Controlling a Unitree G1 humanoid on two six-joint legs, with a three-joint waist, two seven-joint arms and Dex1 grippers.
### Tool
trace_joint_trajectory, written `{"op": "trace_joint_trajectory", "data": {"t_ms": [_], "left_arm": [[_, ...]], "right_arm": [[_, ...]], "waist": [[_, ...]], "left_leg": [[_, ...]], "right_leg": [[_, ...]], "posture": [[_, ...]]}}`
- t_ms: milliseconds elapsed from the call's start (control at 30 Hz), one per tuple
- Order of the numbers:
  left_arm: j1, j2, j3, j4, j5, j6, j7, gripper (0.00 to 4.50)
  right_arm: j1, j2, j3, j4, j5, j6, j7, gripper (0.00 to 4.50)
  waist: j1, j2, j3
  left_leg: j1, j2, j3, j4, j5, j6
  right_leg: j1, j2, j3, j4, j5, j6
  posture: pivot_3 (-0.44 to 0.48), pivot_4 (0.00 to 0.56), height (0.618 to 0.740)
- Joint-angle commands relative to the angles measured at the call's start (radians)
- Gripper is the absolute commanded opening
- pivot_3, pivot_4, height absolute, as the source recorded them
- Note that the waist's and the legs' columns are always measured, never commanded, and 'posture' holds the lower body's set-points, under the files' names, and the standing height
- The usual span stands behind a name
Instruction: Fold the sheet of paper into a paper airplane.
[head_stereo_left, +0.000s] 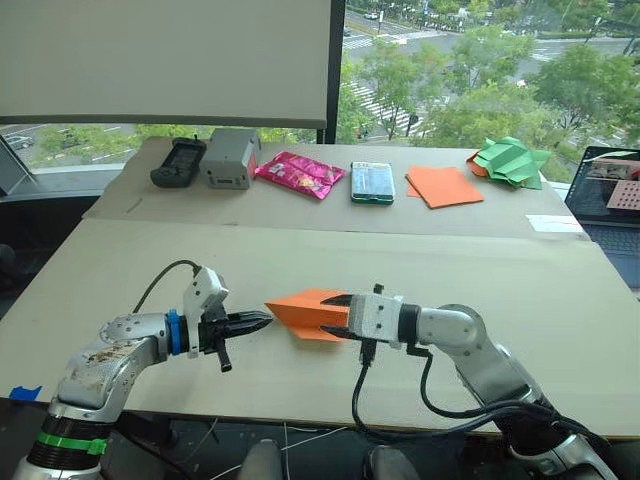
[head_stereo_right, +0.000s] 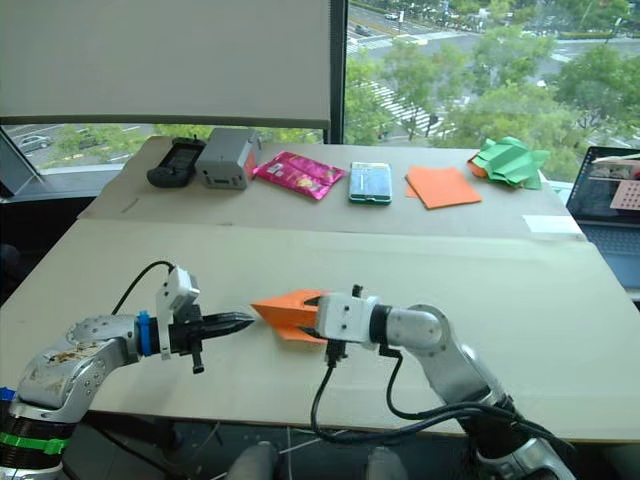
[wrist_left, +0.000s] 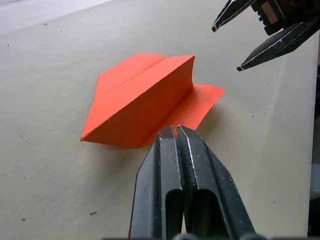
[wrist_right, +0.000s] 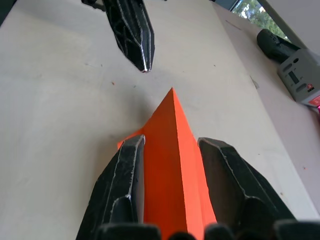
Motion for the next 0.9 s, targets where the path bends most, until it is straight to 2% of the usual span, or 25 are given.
{"op": "trace_joint_trajectory", "data": {"t_ms": [33,100,133,300,467,700,900], "left_arm": [[-0.003,0.0,0.0,-0.01,0.006,-0.038,-0.011,0.12],[-0.003,0.0,0.001,-0.008,0.006,-0.043,-0.011,0.12],[-0.003,-0.001,0.003,-0.007,0.005,-0.046,-0.011,0.12],[-0.042,-0.006,0.01,0.0,-0.005,-0.044,-0.012,0.12],[-0.108,-0.028,-0.008,0.032,-0.001,-0.047,-0.018,0.12],[-0.213,-0.117,-0.102,0.134,0.085,-0.108,0.005,0.12],[-0.308,-0.207,-0.168,0.278,0.177,-0.192,0.035,0.12]], "right_arm": [[-0.016,0.027,-0.009,-0.016,0.034,0.103,-0.008,0.75],[-0.005,0.03,0.001,-0.009,0.028,0.127,-0.007,0.06],[-0.001,0.034,0.004,-0.002,0.026,0.144,-0.009,0.03],[0.024,0.062,0.014,0.059,0.026,0.225,-0.033,0.03],[0.037,0.043,0.071,0.087,0.008,0.319,-0.003,0.03],[0.03,0.01,0.122,0.088,0.0,0.472,-0.002,0.03],[0.033,0.015,0.134,0.071,0.002,0.496,-0.017,0.03]], "waist": [[0.001,0.0,0.0],[0.003,0.0,0.0],[0.002,0.0,0.0],[0.001,0.0,0.0],[0.001,0.001,0.0],[0.004,0.0,-0.006],[0.011,0.0,-0.008]], "left_leg": [[0.0,0.0,0.0,0.0,0.0,0.0],[-0.001,0.0,0.0,0.0,0.0,0.0],[-0.001,0.0,0.0,0.0,0.0,0.0],[0.0,0.0,0.0,0.0,0.0,0.0],[-0.001,0.0,0.0,0.0,0.0,0.0],[0.0,0.0,0.0,0.001,0.0,0.0],[0.0,0.0,0.0,0.004,0.0,0.0]], "right_leg": [[0.0,0.0,0.0,0.0,0.0,0.0],[0.0,0.0,0.0,0.0,0.0,0.0],[0.0,0.0,0.0,0.0,0.0,0.0],[0.0,0.0,0.0,0.001,0.0,0.0],[0.0,0.0,0.0,0.001,0.0,0.0],[0.002,0.0,0.0,0.002,0.0,0.0],[0.002,0.0,0.0,0.005,0.0,0.0]], "posture": [[0.0,0.15,0.702],[0.0,0.15,0.702],[0.0,0.15,0.702],[0.0,0.15,0.702],[0.0,0.15,0.702],[0.0,0.15,0.702],[0.0,0.15,0.702]]}}
